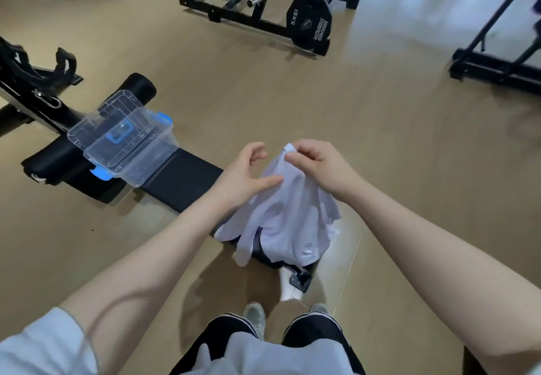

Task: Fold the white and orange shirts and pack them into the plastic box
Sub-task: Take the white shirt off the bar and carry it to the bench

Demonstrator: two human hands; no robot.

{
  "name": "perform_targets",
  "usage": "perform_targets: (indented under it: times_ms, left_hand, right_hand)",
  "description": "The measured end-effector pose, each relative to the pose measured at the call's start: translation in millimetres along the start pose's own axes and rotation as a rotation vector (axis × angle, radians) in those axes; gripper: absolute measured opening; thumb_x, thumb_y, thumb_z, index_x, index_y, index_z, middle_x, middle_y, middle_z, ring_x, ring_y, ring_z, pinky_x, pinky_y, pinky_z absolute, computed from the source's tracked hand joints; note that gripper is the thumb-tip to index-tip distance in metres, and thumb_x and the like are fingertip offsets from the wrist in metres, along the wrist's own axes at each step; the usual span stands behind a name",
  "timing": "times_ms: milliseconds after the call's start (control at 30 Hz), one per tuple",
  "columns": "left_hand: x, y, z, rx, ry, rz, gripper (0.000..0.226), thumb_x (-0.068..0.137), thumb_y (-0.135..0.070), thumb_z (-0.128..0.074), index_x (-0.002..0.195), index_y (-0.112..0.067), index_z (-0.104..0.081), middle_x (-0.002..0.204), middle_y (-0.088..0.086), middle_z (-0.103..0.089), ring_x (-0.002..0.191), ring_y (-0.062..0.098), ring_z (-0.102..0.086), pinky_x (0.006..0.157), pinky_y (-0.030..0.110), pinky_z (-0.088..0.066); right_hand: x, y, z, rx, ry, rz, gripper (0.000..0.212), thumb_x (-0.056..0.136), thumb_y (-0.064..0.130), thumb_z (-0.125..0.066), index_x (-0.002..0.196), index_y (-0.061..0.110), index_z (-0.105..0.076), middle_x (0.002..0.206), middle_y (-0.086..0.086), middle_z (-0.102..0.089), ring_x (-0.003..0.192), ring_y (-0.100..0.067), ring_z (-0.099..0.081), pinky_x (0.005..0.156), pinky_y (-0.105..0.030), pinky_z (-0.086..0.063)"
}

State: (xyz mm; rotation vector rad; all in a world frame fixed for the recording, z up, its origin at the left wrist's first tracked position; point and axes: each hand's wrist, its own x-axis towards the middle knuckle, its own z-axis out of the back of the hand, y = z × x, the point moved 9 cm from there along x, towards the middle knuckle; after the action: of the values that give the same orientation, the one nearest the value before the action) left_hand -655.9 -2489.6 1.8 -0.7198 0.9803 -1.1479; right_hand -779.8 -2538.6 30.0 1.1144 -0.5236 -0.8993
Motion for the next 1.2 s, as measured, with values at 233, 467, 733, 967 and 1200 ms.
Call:
perform_targets:
  times_ms: [233,467,733,967,1200]
  left_hand:
    - [1.1,-23.9,-25.7,-0.005,0.291,-0.152,0.019,0.091,-0.018,-0.057,0.077,-0.006,-0.058,0.067,-0.002,-0.046,0.059,0.006,-0.041,0.056,0.019,-0.032]
    - [4.3,-6.9,19.9,-0.497,0.210,-0.063,0.009,0.077,-0.015,-0.053,0.079,-0.011,-0.060,0.073,0.003,-0.061,0.067,0.015,-0.054,0.059,0.024,-0.039]
    - [-51.0,16.8,-45.3,0.059,0.892,0.085,0.026,0.084,-0.041,-0.053,0.082,-0.014,-0.056,0.056,0.001,-0.044,0.052,0.016,-0.035,0.058,0.028,-0.033]
    - [-38.3,-31.0,-46.6,-0.263,0.433,-0.036,0.025,0.095,-0.026,-0.048,0.083,-0.017,-0.068,0.070,-0.009,-0.065,0.070,0.004,-0.060,0.086,0.028,-0.047]
    - [-61.6,-33.3,-88.3,-0.584,0.351,0.258,0.033,0.091,-0.028,-0.055,0.111,-0.003,-0.065,0.098,0.009,-0.069,0.086,0.018,-0.065,0.077,0.027,-0.052]
  right_hand:
    - [-28.3,-22.9,-3.3,0.008,0.015,-0.186,0.017,0.091,0.021,-0.056,0.076,0.014,-0.057,0.066,0.002,-0.050,0.057,-0.004,-0.043,0.053,-0.014,-0.035]
    - [-66.8,-82.5,14.1,-0.304,0.039,-0.386,0.021,0.078,0.021,-0.061,0.066,0.008,-0.050,0.064,-0.003,-0.043,0.062,-0.016,-0.040,0.058,-0.027,-0.030]
    - [-38.5,-11.1,2.9,-0.198,0.015,-0.145,0.029,0.076,-0.005,-0.049,0.088,0.014,-0.067,0.086,-0.004,-0.067,0.075,-0.012,-0.056,0.069,-0.023,-0.044]
    - [-43.9,20.8,-18.9,0.043,0.211,-0.041,0.034,0.063,0.005,-0.040,0.089,0.019,-0.057,0.085,-0.014,-0.054,0.076,-0.019,-0.046,0.065,-0.023,-0.037]
    - [-79.1,2.6,19.2,0.087,0.168,0.013,0.029,0.082,-0.006,-0.058,0.082,0.022,-0.056,0.082,-0.005,-0.054,0.074,-0.015,-0.050,0.067,-0.023,-0.042]
